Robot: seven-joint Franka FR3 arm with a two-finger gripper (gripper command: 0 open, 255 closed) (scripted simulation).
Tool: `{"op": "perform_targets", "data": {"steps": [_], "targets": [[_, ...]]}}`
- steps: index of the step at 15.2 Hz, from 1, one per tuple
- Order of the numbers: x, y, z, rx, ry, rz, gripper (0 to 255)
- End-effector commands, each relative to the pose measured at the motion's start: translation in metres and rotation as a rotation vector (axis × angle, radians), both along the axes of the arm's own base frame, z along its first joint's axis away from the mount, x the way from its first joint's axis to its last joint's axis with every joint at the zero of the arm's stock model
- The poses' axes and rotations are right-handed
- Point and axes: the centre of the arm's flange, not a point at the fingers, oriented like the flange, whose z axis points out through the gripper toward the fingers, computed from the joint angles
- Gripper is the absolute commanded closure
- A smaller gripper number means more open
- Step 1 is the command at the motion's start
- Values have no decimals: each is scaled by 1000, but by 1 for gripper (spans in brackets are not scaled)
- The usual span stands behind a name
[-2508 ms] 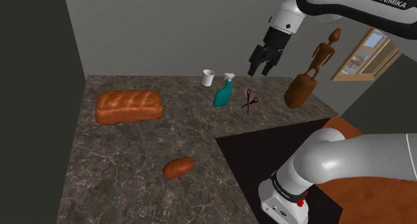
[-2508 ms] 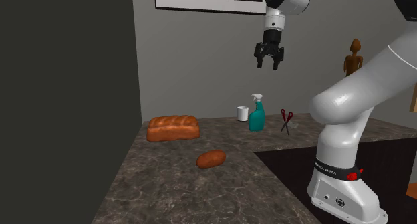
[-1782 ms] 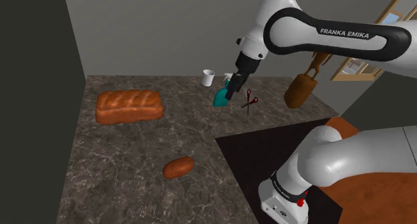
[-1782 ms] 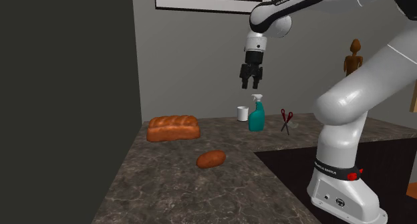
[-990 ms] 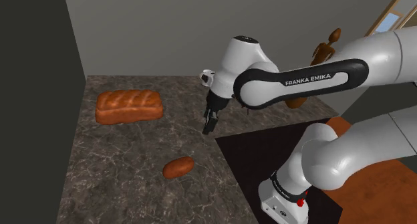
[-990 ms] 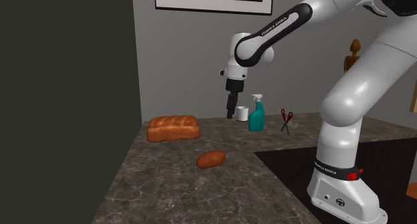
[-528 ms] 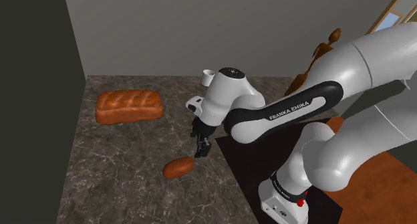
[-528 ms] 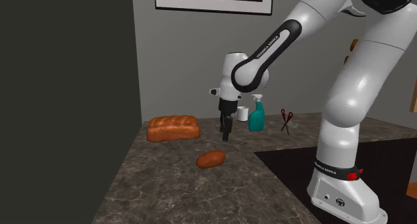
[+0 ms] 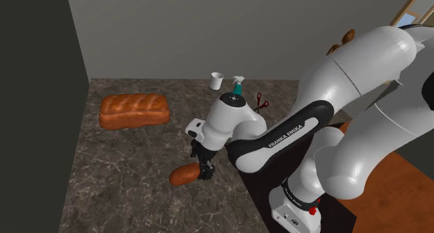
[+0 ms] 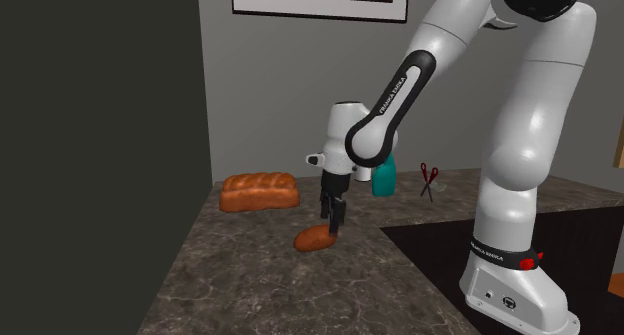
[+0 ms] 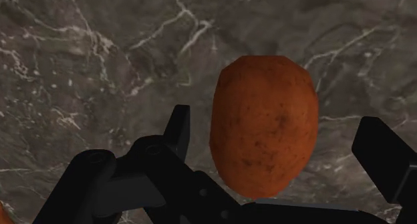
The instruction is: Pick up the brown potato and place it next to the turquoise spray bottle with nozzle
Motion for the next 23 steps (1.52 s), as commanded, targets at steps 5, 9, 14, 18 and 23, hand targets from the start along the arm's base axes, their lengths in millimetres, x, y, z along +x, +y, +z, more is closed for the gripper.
{"op": "perform_targets", "data": {"steps": [5,9,14,18,23], "targets": [[1,3,-19,1,-1,1,0],[1,3,-19,1,-1,1,0],[1,2,-19,1,-1,1,255],[1,2,-19,1,-1,1,255],[1,3,-3,1,-1,1,255]]}}
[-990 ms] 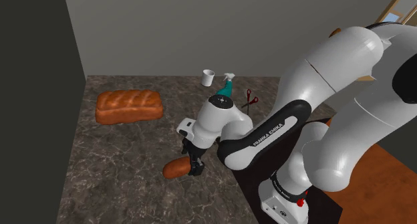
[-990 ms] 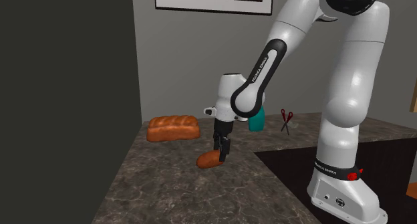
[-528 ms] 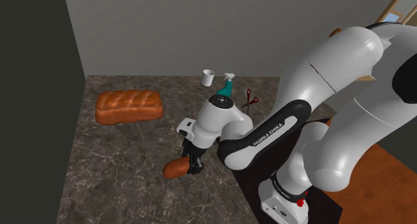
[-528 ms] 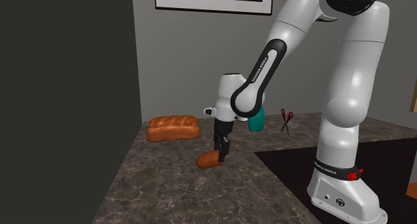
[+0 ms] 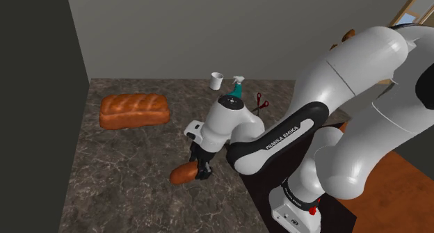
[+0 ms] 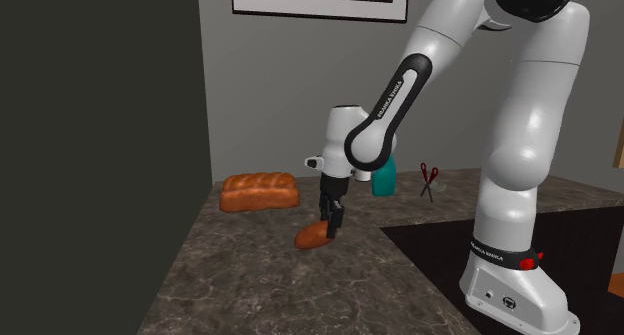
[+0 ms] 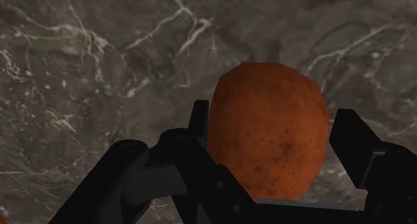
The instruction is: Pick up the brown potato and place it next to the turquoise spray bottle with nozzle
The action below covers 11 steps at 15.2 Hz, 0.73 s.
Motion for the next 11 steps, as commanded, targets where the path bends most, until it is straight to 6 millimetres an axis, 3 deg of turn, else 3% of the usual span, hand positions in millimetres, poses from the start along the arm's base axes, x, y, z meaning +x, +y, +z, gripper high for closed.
{"op": "perform_targets", "data": {"steps": [1,11], "targets": [[-1,0,10,0,0,0,255],[-1,0,63,0,0,0,255]]}}
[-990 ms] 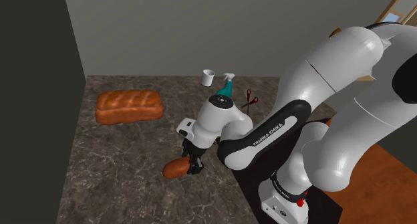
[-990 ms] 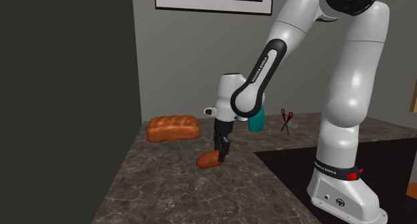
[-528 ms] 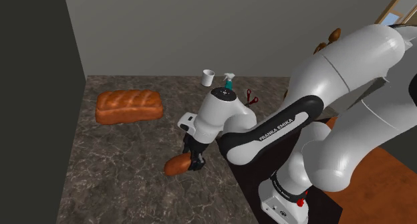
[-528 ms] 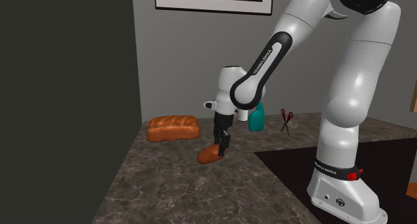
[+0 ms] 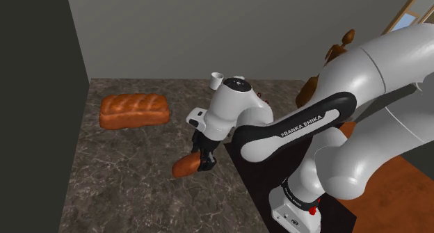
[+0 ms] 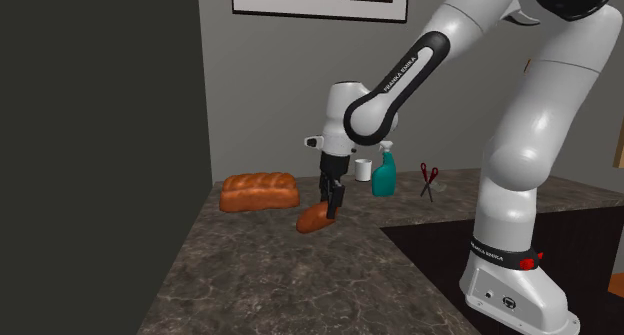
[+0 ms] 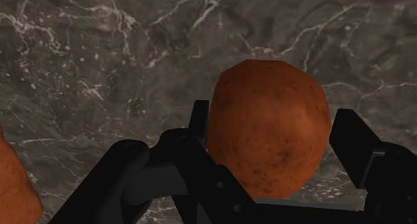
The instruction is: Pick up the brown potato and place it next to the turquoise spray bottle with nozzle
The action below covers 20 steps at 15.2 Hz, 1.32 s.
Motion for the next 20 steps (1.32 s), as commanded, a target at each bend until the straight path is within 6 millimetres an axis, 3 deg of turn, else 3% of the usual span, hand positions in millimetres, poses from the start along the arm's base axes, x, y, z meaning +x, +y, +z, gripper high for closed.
{"op": "perform_targets", "data": {"steps": [1,20], "targets": [[0,-1,12,0,1,0,255],[0,-1,112,0,1,0,255]]}}
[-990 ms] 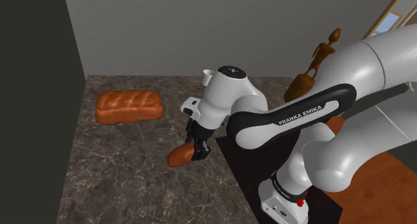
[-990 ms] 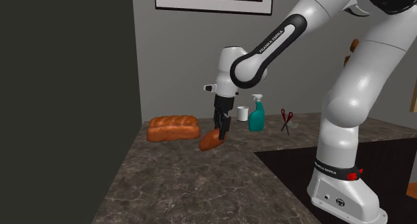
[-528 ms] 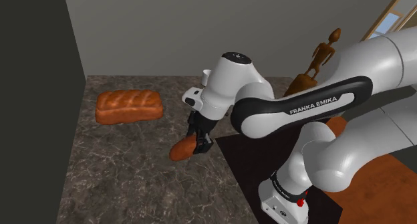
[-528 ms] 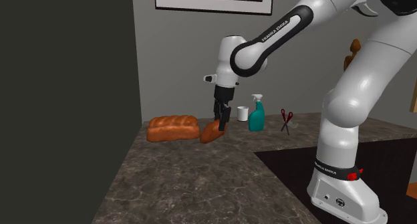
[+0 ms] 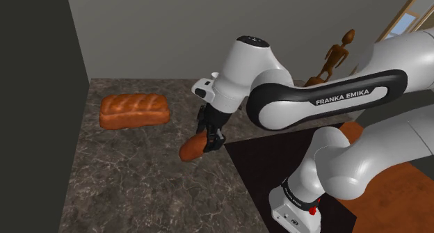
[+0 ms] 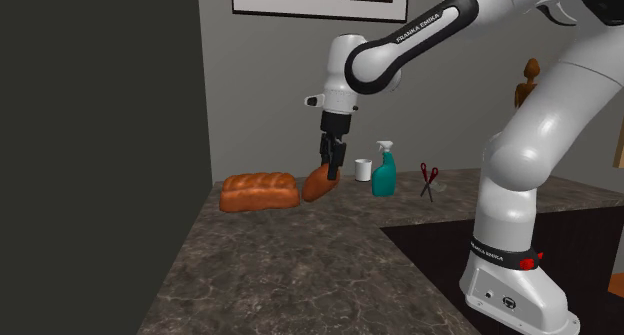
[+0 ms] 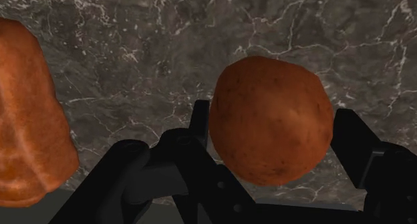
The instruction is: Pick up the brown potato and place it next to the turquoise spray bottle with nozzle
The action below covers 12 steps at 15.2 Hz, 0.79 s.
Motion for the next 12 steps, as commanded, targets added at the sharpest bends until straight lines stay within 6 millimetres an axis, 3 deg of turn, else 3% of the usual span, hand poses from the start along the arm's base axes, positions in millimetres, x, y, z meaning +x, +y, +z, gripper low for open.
{"op": "perform_targets", "data": {"steps": [1,12], "targets": [[-1,1,12,0,0,0,255],[-1,1,70,0,0,0,255]]}}
